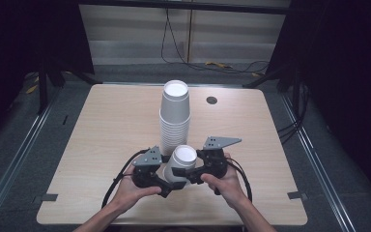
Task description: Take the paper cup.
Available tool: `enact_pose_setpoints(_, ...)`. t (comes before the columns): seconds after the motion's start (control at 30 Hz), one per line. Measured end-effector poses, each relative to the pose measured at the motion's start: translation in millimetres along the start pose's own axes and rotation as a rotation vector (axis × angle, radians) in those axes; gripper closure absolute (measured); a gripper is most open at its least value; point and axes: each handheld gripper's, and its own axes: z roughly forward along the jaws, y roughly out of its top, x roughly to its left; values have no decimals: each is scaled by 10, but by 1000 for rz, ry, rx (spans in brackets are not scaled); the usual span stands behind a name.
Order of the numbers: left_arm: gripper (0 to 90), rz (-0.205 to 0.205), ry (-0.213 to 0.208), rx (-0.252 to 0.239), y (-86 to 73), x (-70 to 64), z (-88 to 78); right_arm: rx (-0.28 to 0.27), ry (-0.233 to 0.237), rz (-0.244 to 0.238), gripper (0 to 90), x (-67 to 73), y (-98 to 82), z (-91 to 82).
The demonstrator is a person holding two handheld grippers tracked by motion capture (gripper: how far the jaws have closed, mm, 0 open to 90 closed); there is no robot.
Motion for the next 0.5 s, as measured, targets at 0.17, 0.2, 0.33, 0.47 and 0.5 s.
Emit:
enact_pose_setpoints(0.17,94,7,8,3,2,-9,-7,-5,6,-5,204,5,-33,33)
enact_pose_setpoints(0.2,92,4,5,-7,-2,-13,-5,-6,8,-3,203,2,-35,33)
enact_pose_setpoints(0.33,92,-25,-7,-25,-19,3,7,-9,11,-1,203,2,-36,39)
enact_pose_setpoints(0.47,106,-40,-14,-22,-24,13,32,-11,11,-2,203,9,-44,55)
enact_pose_setpoints(0.5,108,-40,-16,-23,-25,14,32,-9,9,-4,203,9,-45,55)
